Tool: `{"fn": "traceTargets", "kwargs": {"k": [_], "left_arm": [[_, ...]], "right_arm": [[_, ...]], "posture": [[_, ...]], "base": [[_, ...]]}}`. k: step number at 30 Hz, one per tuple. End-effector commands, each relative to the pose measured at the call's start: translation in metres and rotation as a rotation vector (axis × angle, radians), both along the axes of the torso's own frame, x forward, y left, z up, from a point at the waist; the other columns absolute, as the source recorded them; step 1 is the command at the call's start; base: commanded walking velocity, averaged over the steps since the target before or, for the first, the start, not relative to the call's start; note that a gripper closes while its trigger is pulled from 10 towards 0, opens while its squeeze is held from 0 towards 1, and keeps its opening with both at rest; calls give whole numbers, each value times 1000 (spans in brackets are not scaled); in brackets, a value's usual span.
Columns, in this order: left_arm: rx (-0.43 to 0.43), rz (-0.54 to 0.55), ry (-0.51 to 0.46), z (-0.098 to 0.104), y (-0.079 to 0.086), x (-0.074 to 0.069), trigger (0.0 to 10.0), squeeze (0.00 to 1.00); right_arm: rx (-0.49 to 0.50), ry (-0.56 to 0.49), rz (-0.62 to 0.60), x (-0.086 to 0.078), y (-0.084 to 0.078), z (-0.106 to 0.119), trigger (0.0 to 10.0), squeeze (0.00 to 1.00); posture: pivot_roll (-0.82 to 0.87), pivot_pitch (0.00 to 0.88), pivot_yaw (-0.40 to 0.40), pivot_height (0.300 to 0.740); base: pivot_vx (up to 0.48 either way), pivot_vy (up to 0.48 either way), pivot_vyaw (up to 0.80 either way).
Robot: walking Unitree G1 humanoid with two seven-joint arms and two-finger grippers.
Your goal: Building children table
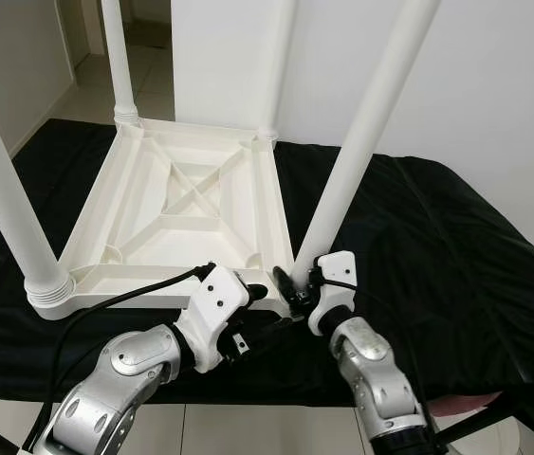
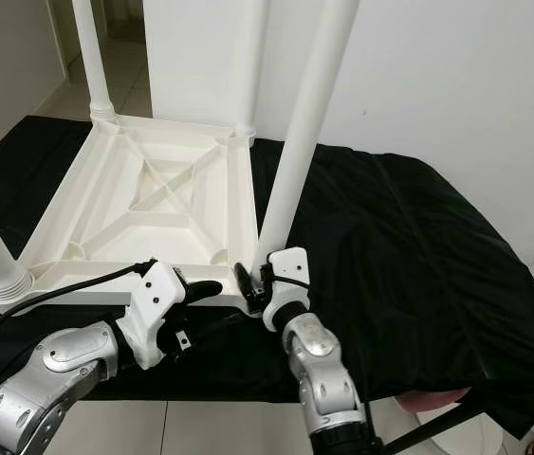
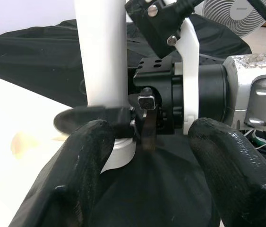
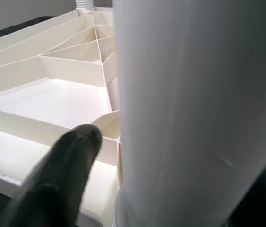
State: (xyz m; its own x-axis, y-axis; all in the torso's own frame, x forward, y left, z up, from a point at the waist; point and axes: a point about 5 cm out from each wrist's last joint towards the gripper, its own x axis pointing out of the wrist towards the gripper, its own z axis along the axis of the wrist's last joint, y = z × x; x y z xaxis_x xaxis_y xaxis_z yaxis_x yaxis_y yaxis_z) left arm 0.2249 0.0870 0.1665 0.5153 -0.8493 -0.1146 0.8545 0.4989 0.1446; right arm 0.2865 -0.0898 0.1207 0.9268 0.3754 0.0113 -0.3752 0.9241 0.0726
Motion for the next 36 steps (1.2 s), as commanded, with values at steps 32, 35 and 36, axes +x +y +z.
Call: {"fn": "traceTargets", "kwargs": {"k": [32, 35, 36], "left_arm": [[16, 21, -14, -1, 2, -3, 10000, 0], [17, 27, -13, -2, 2, -3, 10000, 0], [17, 27, -13, -2, 2, -3, 10000, 0]], "right_arm": [[-209, -39, 668, 30, -33, 6, 10000, 0], [-209, -32, 682, 34, -30, 5, 4471, 0], [-209, -32, 682, 34, -30, 5, 4471, 0]], "posture": [[81, 0, -120, 740], [87, 0, -122, 740], [87, 0, -122, 740]], "base": [[0, 0, 0], [0, 0, 0], [0, 0, 0]]}}
